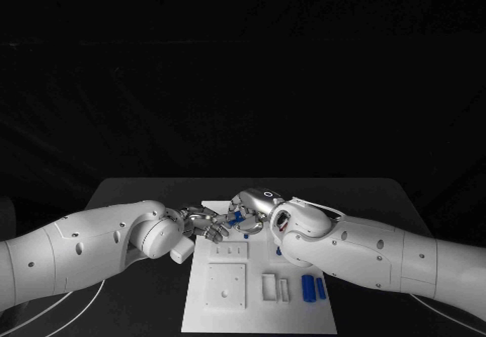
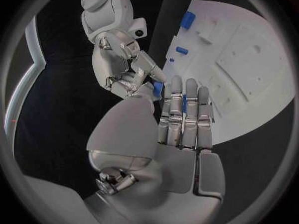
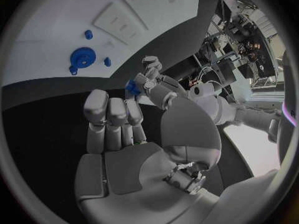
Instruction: Assemble the parts on the task board
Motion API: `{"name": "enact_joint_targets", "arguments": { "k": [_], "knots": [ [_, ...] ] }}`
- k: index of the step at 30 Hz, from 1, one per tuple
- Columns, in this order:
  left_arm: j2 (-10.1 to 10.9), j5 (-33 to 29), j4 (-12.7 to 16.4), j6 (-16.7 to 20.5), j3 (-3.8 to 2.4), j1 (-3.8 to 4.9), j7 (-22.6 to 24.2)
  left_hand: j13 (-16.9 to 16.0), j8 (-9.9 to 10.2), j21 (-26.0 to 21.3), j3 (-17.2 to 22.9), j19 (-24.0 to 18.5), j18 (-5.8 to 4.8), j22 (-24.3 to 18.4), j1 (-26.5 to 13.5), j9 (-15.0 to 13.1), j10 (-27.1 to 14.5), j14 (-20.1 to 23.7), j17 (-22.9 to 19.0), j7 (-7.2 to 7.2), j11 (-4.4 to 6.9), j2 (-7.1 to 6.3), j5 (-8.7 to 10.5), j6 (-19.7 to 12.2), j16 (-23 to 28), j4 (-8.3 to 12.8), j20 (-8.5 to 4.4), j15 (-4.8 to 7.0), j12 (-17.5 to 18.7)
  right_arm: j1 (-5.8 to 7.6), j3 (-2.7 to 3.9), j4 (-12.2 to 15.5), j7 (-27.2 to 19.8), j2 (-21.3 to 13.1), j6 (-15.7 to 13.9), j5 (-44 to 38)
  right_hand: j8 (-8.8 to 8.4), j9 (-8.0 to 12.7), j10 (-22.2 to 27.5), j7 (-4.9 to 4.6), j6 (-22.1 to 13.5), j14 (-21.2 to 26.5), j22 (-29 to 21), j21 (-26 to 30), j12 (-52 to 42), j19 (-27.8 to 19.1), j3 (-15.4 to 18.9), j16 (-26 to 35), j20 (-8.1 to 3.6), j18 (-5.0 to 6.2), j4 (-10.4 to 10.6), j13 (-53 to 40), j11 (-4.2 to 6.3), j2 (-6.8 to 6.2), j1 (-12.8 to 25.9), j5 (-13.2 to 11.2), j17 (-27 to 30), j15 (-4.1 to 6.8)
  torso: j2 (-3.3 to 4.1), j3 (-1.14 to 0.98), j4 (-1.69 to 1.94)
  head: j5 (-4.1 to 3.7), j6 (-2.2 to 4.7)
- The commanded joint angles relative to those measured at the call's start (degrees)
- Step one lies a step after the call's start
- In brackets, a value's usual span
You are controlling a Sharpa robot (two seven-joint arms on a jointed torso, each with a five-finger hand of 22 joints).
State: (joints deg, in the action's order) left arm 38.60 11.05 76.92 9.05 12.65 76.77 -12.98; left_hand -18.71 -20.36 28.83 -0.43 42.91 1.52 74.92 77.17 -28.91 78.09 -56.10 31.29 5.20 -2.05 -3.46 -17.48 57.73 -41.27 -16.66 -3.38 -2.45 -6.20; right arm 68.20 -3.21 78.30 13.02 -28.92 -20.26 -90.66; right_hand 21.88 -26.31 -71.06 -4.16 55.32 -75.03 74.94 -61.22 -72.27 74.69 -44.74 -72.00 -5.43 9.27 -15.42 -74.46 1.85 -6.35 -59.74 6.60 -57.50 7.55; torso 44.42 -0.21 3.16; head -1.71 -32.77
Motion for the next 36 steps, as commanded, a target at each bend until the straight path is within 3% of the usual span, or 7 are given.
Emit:
{"name": "enact_joint_targets", "arguments": {
  "k": [1, 18, 36],
  "knots": [
    [-0.1, 0.5, 0.1, -0.9, -0.05, -0.01, -0.2, -0.1, 0.2, 0.1, 0.3, 0.0, -0.12, 0.2, -0.4, -0.1, 0.5, 0.0, -0.1, 0.26, 0.07, 0.04, 0.25, 0.3, -0.3, -0.1, -0.16, 0.26, 0.2, -0.02, 0.00, 0.1, -0.1, 0.0, 0.4, -0.2, 0.24, -3.1, -0.1, -0.34, 4.7, 0.1, 0.5, 0.0, -0.1, 0.2, -0.3, 0.3, -0.38, 5.73, -0.1, 0.0, 0.00, 0.39, 0.1, 0.3, -0.1, 0.42, -0.03, 0.00, 0.01, 0.00, -0.02],
    [-0.2, 0.5, 0.0, -1.0, -0.05, -0.02, -0.1, -0.3, 0.4, 0.1, 1.8, -0.4, -0.15, 0.4, 3.3, -0.4, 0.5, 0.1, -0.3, 0.21, 0.13, 2.30, -0.76, 0.4, -0.6, 0.3, -0.16, 0.28, 0.3, -0.12, 0.00, 0.2, -0.2, 0.3, 0.6, 0.0, 0.21, -3.2, -0.2, -0.34, 4.7, 0.1, 0.5, 0.0, -0.2, 0.2, -0.4, 0.3, -0.41, 5.73, -0.2, -0.1, 0.00, 0.37, 0.1, 0.4, -0.1, 0.43, -0.01, -0.01, 0.02, 0.00, -0.15],
    [-0.4, 0.7, -0.3, -1.1, -0.05, -0.02, -0.5, -0.4, 0.5, 0.1, 1.0, -0.5, -0.31, 0.5, 4.0, -0.6, 0.6, 0.1, -0.3, 0.25, 0.10, 2.13, -1.97, 0.4, -0.7, 0.1, -0.08, 0.22, 0.3, -0.19, 0.00, 0.4, -0.2, 0.5, 0.4, 0.0, 0.18, -3.2, -0.2, -0.33, 4.7, 0.1, 0.5, 0.0, -0.2, 0.2, -0.4, 0.3, -0.43, 5.73, -0.2, -0.1, 0.01, 0.38, 0.2, 0.5, -0.1, 0.43, -0.01, -0.01, -0.02, 0.06, -0.32]
  ]
}}
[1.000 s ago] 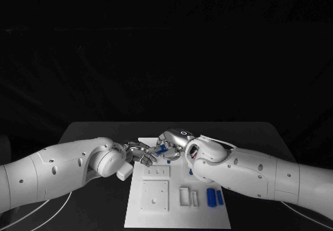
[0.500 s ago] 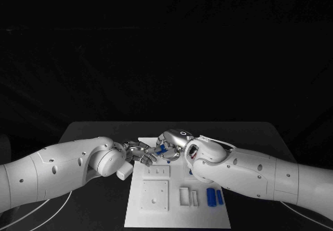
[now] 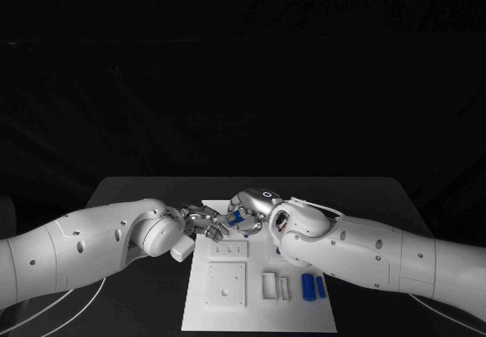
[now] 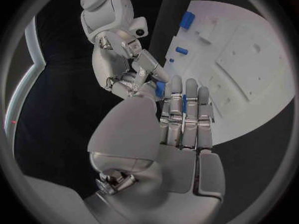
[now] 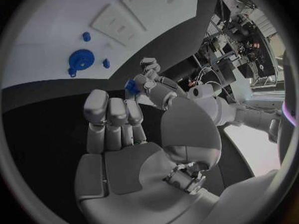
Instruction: Assemble the parts on the task board
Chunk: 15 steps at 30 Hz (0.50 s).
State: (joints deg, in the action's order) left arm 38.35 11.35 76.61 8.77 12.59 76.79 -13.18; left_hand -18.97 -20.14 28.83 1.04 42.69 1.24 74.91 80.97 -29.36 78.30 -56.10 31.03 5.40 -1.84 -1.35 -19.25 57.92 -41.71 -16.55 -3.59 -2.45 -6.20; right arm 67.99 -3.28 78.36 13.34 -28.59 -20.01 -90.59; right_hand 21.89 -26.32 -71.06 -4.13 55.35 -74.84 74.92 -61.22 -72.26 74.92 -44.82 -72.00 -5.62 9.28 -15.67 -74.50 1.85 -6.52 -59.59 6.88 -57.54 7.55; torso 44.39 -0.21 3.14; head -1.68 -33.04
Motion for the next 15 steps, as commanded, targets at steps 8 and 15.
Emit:
{"name": "enact_joint_targets", "arguments": {
  "k": [8, 15],
  "knots": [
    [-0.2, 0.4, 0.0, -0.8, 0.00, -0.07, -0.3, -0.1, 0.3, 0.1, -0.5, -0.3, 0.00, 0.5, 0.3, -0.1, 0.4, 0.1, -0.1, 0.02, -0.09, 0.26, -0.41, 0.2, -0.3, 0.0, 0.09, 0.24, 0.3, 0.02, 0.07, 0.3, -0.5, 0.1, 0.3, -0.1, 0.14, -3.3, -0.2, -0.36, 4.6, -0.1, 0.5, 0.0, -0.2, 0.0, -0.3, 0.3, -0.25, 5.72, 0.1, 0.0, 0.01, 0.55, 0.0, 0.3, -0.1, 0.43, 0.01, 0.02, 0.01, -0.01, -0.11],
    [-0.2, 0.5, 0.0, -0.7, 0.00, -0.09, 0.0, -0.3, 0.2, -0.1, 0.4, -0.8, -0.15, 0.5, 5.0, -0.5, 0.8, -0.1, -0.1, -0.25, 0.16, 3.01, -0.97, 0.6, -0.6, 1.1, 0.08, 0.37, 0.2, 0.01, 0.07, 0.2, -0.5, 0.1, 0.5, 0.0, 0.13, -3.3, -0.2, -0.36, 4.6, -0.1, 0.5, 0.0, -0.1, 0.0, -0.3, 0.3, -0.26, 5.72, 0.1, 0.0, 0.01, 0.53, 0.0, 0.4, -0.1, 0.43, 0.01, 0.02, 0.02, -0.07, -0.17]
  ]
}}
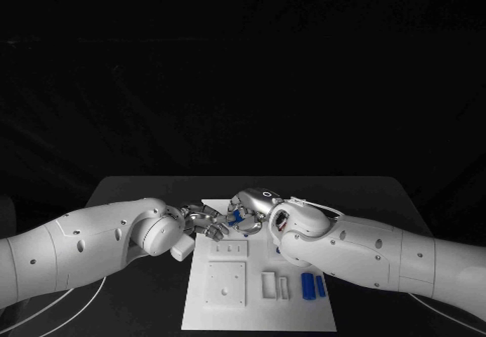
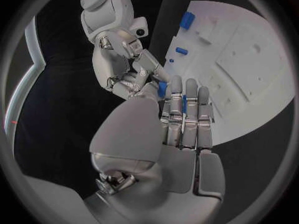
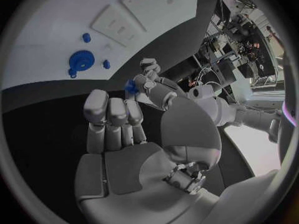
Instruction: Assemble the parts on the task board
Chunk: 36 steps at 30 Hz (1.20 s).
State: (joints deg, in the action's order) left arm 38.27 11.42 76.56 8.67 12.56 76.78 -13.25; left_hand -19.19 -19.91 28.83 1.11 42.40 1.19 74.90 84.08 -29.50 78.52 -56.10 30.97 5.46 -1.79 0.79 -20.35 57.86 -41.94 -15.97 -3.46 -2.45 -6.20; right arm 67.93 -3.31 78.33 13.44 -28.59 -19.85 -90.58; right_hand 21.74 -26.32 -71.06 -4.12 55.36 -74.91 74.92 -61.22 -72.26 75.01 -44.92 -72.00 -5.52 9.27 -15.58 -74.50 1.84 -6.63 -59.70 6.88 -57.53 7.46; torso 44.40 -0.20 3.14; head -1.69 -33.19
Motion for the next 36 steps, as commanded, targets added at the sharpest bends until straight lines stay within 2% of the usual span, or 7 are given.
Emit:
{"name": "enact_joint_targets", "arguments": {
  "k": [1, 5, 16, 18, 19, 22, 36],
  "knots": [
    [-0.1, 0.4, 0.0, -0.7, 0.03, -0.10, 0.1, -0.2, -0.3, -0.2, 4.2, -0.3, -0.22, 0.2, 3.8, -0.6, 1.0, -0.4, -0.1, -0.51, 0.26, -0.07, 5.58, 1.1, -0.6, -0.4, -0.05, 0.51, 0.0, 0.07, 0.10, 0.3, -0.6, 0.1, 0.4, 0.0, 0.29, -3.3, -0.2, -0.37, 4.6, -0.1, 0.5, 0.0, -0.2, -0.1, -0.2, 0.3, -0.36, 5.73, 0.0, -0.1, 0.01, 0.64, 0.2, 0.4, -0.1, 0.53, 0.00, 0.00, 0.02, -0.05, -0.02],
    [-0.1, 0.4, 0.0, -0.1, 0.03, -0.15, 0.5, -0.5, -0.8, -0.3, 9.6, -0.5, -0.73, 0.3, 3.0, -1.5, 1.9, -1.0, 0.0, -0.81, 0.58, -1.49, 5.42, 1.9, -1.1, -0.3, -0.35, 0.78, -0.3, 0.07, 0.10, 0.2, -0.7, 0.2, 0.3, 0.4, 0.27, -3.3, -0.1, -0.37, 4.6, -0.1, 0.5, 0.0, -0.1, -0.1, -0.2, 0.3, -0.37, 5.73, 0.0, 0.0, 0.01, 0.59, 0.2, 0.5, -0.1, 0.53, 0.01, 0.01, 0.00, -0.06, -0.06],
    [-0.3, -0.6, 0.1, 2.3, 0.02, -0.38, 1.9, -4.3, -3.7, -0.2, 14.3, -1.3, -1.19, 0.7, -5.3, -7.3, 4.6, -3.1, 1.3, -2.30, 2.17, -3.30, -8.80, 3.9, -4.0, 7.3, -0.75, 2.27, -2.8, 0.06, 0.09, -0.3, -1.8, 0.5, 0.3, 2.2, -0.16, -3.7, 1.1, -0.44, 4.3, 0.0, 0.4, 0.2, 1.2, 0.1, 1.5, 0.5, -0.48, 5.73, 1.0, 1.0, -0.06, -1.28, 2.0, 3.0, -0.1, 0.47, -0.01, -0.02, 0.05, -0.01, -0.14],
    [-0.2, -0.9, 0.0, 2.9, 0.02, -0.39, 2.2, -5.9, -3.9, -0.1, 18.8, -1.3, -1.19, 0.8, -12.5, -9.4, 4.5, -3.2, 1.5, -2.46, 2.36, -2.76, -9.58, 3.9, -4.5, 15.0, -0.72, 2.42, -3.5, 0.02, 0.09, -0.4, -1.9, 0.5, 0.3, 2.4, -0.27, -3.7, 1.3, -0.43, 4.2, 0.0, 0.4, 0.2, 1.4, 0.2, 2.3, 0.5, -0.48, 5.73, 1.5, 1.1, -0.07, -2.13, 2.8, 3.1, -0.1, 0.47, -0.02, -0.03, 0.06, -0.02, -0.16],
    [-0.2, -1.0, 0.0, 3.3, 0.02, -0.40, 2.3, -7.9, -3.4, 0.9, 25.9, -0.5, -1.19, 1.1, -27.2, -11.6, 3.5, -3.0, 1.4, -2.14, 1.90, -0.57, -9.00, 3.7, -5.0, 27.3, -0.35, 2.40, -5.1, -0.02, 0.09, -0.5, -1.9, 0.5, 0.1, 2.5, -0.38, -3.8, 1.5, -0.43, 4.1, 0.0, 0.4, 0.2, 1.5, 0.2, 2.9, 0.6, -0.51, 5.73, 1.9, 1.2, -0.05, -2.67, 3.2, 3.1, -0.1, 0.49, -0.02, -0.03, 0.05, 0.01, -0.17],
    [-0.1, -1.5, 0.0, 3.4, 0.02, -0.40, 2.4, -8.8, -3.4, 1.8, 30.8, -0.1, -1.19, 1.2, -31.9, -13.0, 4.0, -4.1, 1.5, -2.71, 2.69, 0.74, -10.54, 4.9, -5.7, 32.3, -0.94, 2.78, -6.4, -0.13, 0.09, -0.5, -2.0, 0.4, -0.1, 2.6, -0.61, -3.8, 2.0, -0.45, 3.9, 0.0, 0.3, 0.4, 2.0, 0.2, 3.7, 0.7, -0.61, 5.73, 2.5, 1.5, -0.06, -3.50, 3.6, 2.8, -0.1, 0.50, -0.01, -0.04, 0.04, 0.05, -0.22],
    [-0.1, -1.4, 0.1, 2.3, 0.02, -0.42, 2.1, -10.6, -3.6, 4.3, 34.1, 0.0, -1.19, 1.3, -35.6, -16.7, 4.5, -5.2, 1.8, -3.51, 3.41, -0.01, -12.59, 6.5, -7.5, 32.7, -1.86, 3.60, -8.8, -0.38, 0.09, -0.7, -2.0, 0.3, -0.8, 2.6, -0.87, -3.9, 2.1, -0.43, 3.9, 0.0, 0.3, 0.6, 2.0, 0.1, 3.7, 0.8, -0.91, 5.73, 2.8, 1.5, -0.03, -2.82, 2.6, 2.9, -0.1, 0.52, -0.01, -0.03, 0.06, 0.18, -0.32]
  ]
}}
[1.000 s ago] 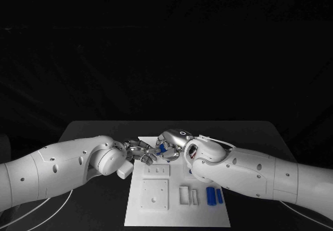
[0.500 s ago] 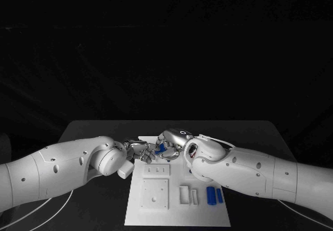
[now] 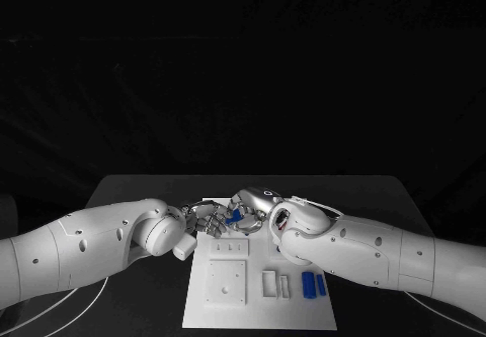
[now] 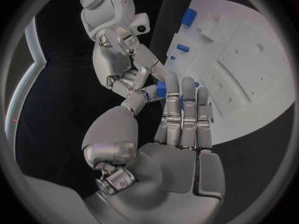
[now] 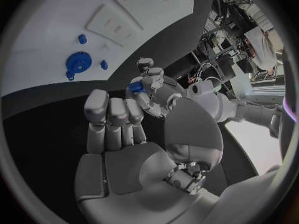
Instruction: Assemble the parts on the task board
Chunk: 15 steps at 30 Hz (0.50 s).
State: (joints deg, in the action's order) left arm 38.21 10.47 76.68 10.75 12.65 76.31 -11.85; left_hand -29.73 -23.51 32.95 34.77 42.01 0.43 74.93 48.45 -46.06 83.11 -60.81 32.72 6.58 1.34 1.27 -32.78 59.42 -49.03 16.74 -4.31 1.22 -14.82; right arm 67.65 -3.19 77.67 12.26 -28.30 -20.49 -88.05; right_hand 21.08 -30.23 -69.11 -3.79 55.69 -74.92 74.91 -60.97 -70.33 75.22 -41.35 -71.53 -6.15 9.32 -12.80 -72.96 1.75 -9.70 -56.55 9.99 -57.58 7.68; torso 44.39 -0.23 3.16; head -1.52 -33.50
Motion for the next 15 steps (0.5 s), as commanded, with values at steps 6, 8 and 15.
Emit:
{"name": "enact_joint_targets", "arguments": {
  "k": [6, 8, 15],
  "knots": [
    [0.0, 0.6, 0.1, -0.3, -0.07, 0.05, 1.0, -0.2, 0.3, 0.7, 0.9, 0.4, -0.43, 1.2, 0.6, -0.6, -0.2, -0.4, 0.0, -4.63, 0.28, -1.43, -0.03, 4.9, -0.5, -0.2, -1.11, -0.05, -0.4, -0.20, -0.02, -0.3, -0.8, -0.1, -0.1, 0.3, -0.24, -0.1, 0.1, -0.74, 3.6, 0.0, 0.3, 0.4, 0.0, -0.1, 0.2, 0.4, -0.31, 5.68, 0.1, -0.1, 0.07, 0.63, -0.8, -0.1, -0.1, 0.31, 0.00, 0.01, 0.01, 0.05, -0.03],
    [0.0, 1.3, 0.2, -0.5, -0.07, 0.05, 1.1, -0.3, 0.5, 0.9, 1.1, 0.4, -0.43, 1.2, 1.1, -0.8, -0.3, -0.4, 0.0, -4.61, 0.28, -1.98, 0.19, 5.0, -0.5, -0.3, -1.12, -0.06, -0.5, -0.23, -0.02, -0.3, -0.9, -0.1, -0.2, 0.4, -0.24, -0.1, 0.0, -0.72, 3.7, 0.0, 0.3, 0.4, -0.1, -0.1, 0.1, 0.4, -0.31, 5.68, 0.1, -0.2, 0.09, 0.90, -0.9, 0.0, -0.1, 0.33, 0.03, 0.01, 0.00, 0.12, -0.02],
    [0.1, 2.2, 0.1, -0.4, -0.07, 0.04, 1.5, -0.4, 1.4, 1.4, 1.5, 0.2, -0.43, 1.1, 2.8, -1.1, -0.6, -0.3, -0.1, -4.52, 0.23, -3.69, 1.32, 5.1, -0.5, -1.1, -1.07, -0.13, -0.6, -0.25, -0.02, -0.5, -1.0, -0.3, -0.1, 1.1, -0.25, -0.2, 0.0, -0.69, 3.8, 0.0, 0.3, 0.5, -0.1, -0.1, 0.1, 0.4, -0.31, 5.68, 0.0, -0.2, 0.12, 1.30, -1.0, 0.1, -0.1, 0.36, -0.01, -0.02, 0.00, 0.19, -0.05]
  ]
}}
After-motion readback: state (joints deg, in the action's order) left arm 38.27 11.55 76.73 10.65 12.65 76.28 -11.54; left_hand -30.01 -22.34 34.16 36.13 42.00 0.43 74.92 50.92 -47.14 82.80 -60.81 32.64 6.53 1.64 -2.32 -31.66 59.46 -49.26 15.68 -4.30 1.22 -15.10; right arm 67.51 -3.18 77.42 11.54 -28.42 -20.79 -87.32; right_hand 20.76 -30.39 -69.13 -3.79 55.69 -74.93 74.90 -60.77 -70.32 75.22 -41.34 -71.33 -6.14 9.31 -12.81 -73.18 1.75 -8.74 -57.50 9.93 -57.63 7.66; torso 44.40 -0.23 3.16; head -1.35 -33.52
